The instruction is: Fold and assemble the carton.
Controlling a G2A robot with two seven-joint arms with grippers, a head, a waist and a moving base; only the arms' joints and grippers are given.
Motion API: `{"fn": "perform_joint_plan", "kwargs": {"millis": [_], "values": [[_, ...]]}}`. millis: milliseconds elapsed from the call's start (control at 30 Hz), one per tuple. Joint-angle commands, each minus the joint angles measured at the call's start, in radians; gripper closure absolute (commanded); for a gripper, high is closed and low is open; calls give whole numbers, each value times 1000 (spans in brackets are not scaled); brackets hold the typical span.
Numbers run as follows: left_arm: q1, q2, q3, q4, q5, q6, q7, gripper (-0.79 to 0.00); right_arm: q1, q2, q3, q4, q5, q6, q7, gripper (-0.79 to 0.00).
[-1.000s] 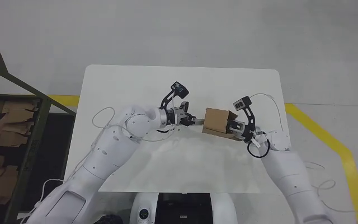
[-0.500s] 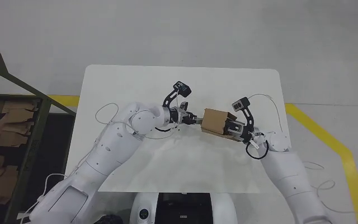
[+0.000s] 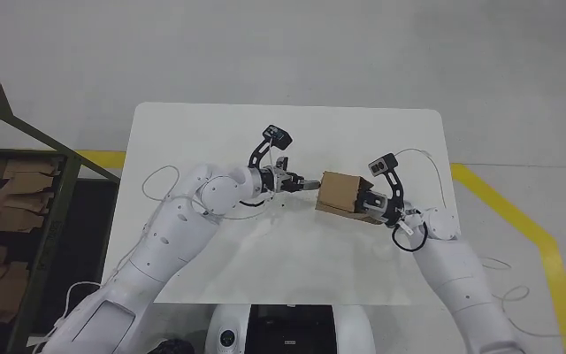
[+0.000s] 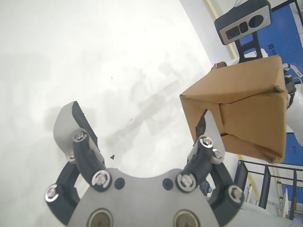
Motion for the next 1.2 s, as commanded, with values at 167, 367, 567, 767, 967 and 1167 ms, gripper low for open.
{"fn": "perform_joint_plan", "kwargs": {"millis": [167, 367, 567, 767, 967, 1167], "values": [[32, 5, -27, -20, -30, -84, 72, -785, 4, -2, -3, 7, 29, 9, 21, 0], [49, 7, -47, 9, -13, -206, 194, -785, 10, -4, -5, 20, 82, 43, 65, 0], [66, 13, -95, 48, 55, -305, 367, -785, 25, -3, 0, 36, 100, 79, 87, 0], [81, 22, -134, 74, 148, -532, 550, -785, 51, -3, 5, 60, 128, 127, 124, 0], [58, 27, -155, 125, 395, -717, 748, -785, 88, -7, 0, 94, 147, 156, 155, 0], [29, 29, -102, 152, 587, -803, 915, -785, 118, -11, -8, 120, 149, 164, 174, 0]]}}
